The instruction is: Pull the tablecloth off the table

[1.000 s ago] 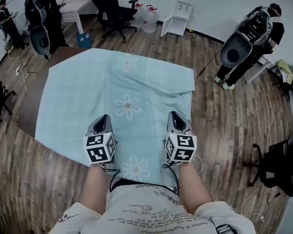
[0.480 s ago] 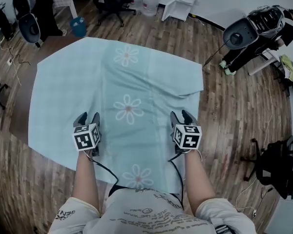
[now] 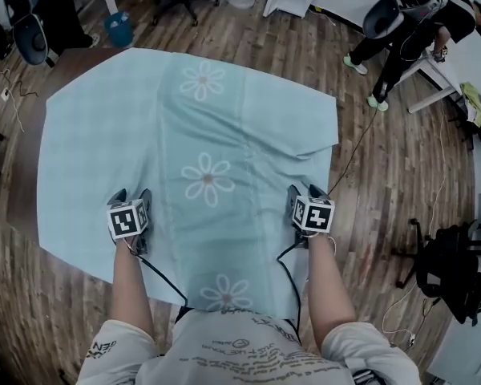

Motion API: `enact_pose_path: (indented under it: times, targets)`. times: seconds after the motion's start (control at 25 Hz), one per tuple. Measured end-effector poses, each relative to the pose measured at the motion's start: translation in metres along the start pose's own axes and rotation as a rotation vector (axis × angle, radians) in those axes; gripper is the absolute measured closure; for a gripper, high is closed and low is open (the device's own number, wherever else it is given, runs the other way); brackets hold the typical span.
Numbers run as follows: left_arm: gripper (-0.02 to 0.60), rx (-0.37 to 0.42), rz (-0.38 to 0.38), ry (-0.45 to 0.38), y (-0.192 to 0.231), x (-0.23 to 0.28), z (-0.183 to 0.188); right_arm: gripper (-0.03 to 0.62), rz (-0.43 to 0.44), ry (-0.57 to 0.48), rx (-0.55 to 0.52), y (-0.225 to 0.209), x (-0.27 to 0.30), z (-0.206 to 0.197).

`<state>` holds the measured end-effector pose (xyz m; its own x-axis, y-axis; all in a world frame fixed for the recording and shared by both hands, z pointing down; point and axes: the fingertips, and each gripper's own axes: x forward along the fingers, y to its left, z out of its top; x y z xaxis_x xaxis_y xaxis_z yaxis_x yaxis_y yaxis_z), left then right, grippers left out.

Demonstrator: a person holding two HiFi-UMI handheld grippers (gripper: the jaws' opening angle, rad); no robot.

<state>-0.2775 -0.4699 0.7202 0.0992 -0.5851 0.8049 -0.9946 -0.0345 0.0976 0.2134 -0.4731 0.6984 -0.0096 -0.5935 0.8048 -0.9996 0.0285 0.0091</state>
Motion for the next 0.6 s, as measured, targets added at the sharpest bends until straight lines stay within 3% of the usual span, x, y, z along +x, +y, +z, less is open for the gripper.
enact_pose_path:
  times: [0.16,0.32,0.44,0.6]
  targets:
    - [0.341,-0.011,-0.024,-0.009,-0.002,-0.001,0.001,0.371,0.002,0.063,0.041,-0.005,0.006,-0.013]
    - [0.556,-0.046,-0.058,0.008,-0.006,0.001,0.002,0.493,0.015,0.084,0.016,0.004,0.009,-0.009]
    - [0.569,-0.029,-0.05,0.011,-0.014,0.001,0.0,0.566,0.013,0.069,-0.006,0.008,0.009,-0.011]
    - [0.569,-0.01,-0.06,0.001,-0.021,-0.002,0.0,0.577,-0.006,0.043,-0.009,0.003,0.005,-0.011]
